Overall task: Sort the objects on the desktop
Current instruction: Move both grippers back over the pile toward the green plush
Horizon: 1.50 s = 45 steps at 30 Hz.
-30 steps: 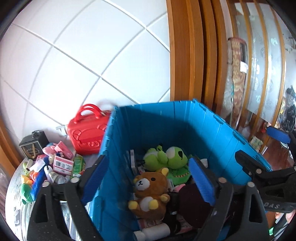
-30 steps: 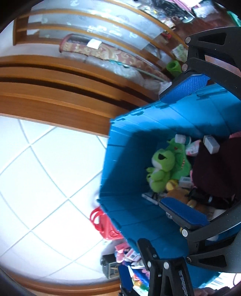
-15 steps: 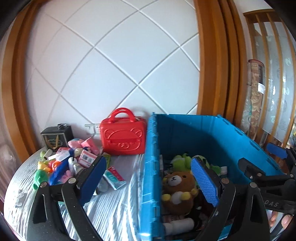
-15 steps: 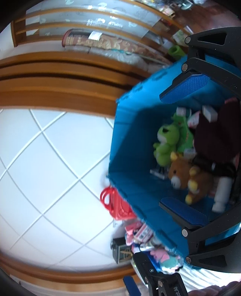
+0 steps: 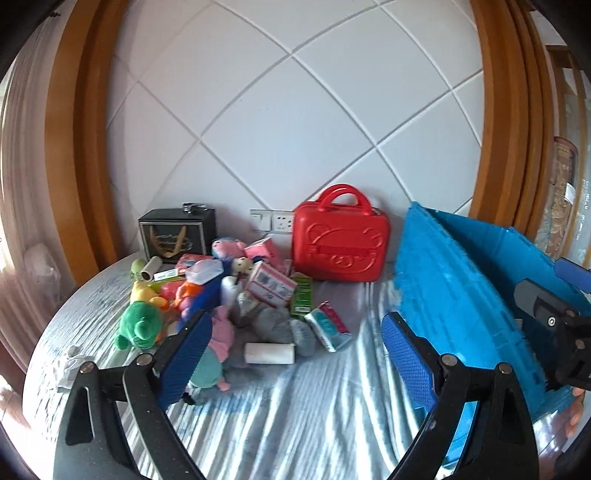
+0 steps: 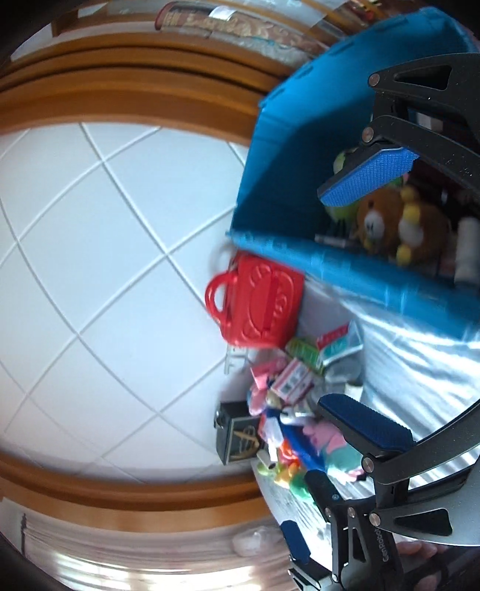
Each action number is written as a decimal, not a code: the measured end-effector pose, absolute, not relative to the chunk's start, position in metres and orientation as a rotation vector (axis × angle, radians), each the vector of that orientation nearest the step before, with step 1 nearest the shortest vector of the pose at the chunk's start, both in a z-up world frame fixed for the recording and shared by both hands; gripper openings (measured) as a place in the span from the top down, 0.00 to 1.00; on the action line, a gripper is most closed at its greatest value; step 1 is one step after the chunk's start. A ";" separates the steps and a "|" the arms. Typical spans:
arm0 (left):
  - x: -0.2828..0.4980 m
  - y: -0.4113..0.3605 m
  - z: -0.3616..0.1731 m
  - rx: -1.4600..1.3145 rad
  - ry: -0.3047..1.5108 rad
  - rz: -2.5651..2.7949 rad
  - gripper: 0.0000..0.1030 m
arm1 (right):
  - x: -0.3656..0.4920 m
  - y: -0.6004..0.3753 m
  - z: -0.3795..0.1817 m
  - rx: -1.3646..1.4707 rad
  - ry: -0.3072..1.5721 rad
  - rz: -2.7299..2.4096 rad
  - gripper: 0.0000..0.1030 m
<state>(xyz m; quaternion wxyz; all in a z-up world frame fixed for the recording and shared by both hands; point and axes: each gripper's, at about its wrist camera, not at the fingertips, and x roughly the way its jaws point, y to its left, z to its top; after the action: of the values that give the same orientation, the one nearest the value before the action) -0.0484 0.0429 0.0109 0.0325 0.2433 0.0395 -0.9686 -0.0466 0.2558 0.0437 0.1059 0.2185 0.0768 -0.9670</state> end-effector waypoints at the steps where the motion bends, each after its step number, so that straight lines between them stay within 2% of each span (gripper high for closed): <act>1: -0.051 0.024 0.007 0.765 0.118 -2.969 0.09 | -0.049 0.238 0.040 0.660 0.224 -2.836 0.00; 8: -0.066 -0.093 -0.024 0.842 0.094 -2.894 0.09 | -0.077 0.155 0.007 0.817 0.173 -2.804 0.00; 13: -0.073 -0.151 -0.053 0.932 0.140 -2.800 0.09 | -0.097 0.123 -0.028 0.977 0.168 -2.783 0.00; 28: -0.061 -0.239 -0.094 1.033 0.228 -2.589 0.09 | -0.127 0.018 -0.069 1.003 0.207 -2.533 0.00; 32: -0.081 -0.270 -0.110 1.087 0.232 -2.594 0.09 | -0.129 -0.022 -0.066 0.971 0.256 -2.520 0.00; 37: -0.120 -0.317 -0.135 1.177 0.167 -2.661 0.09 | -0.142 -0.080 -0.073 0.996 0.221 -2.526 0.01; 38: -0.128 -0.328 -0.140 1.201 0.147 -2.676 0.09 | -0.146 -0.096 -0.077 1.007 0.224 -2.527 0.08; 39: -0.138 -0.340 -0.146 1.226 0.121 -2.689 0.11 | -0.150 -0.111 -0.082 1.022 0.224 -2.533 0.24; 40: -0.146 -0.348 -0.152 1.246 0.104 -2.700 0.14 | -0.158 -0.129 -0.089 1.054 0.211 -2.538 0.34; 41: -0.153 -0.356 -0.157 1.273 0.093 -2.714 0.17 | -0.166 -0.143 -0.097 1.091 0.189 -2.531 0.50; 42: -0.162 -0.364 -0.164 1.310 0.086 -2.730 0.17 | -0.173 -0.154 -0.106 1.128 0.168 -2.525 0.61; 45: -0.184 -0.373 -0.190 1.433 0.048 -2.754 0.24 | -0.198 -0.186 -0.138 1.264 0.148 -2.529 0.64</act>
<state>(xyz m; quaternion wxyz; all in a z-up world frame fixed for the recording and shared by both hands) -0.1840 -0.3731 -0.1903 0.0184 0.4616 0.0156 -0.8868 -0.1978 -0.1857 -0.1382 0.1546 0.4412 0.0518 -0.8825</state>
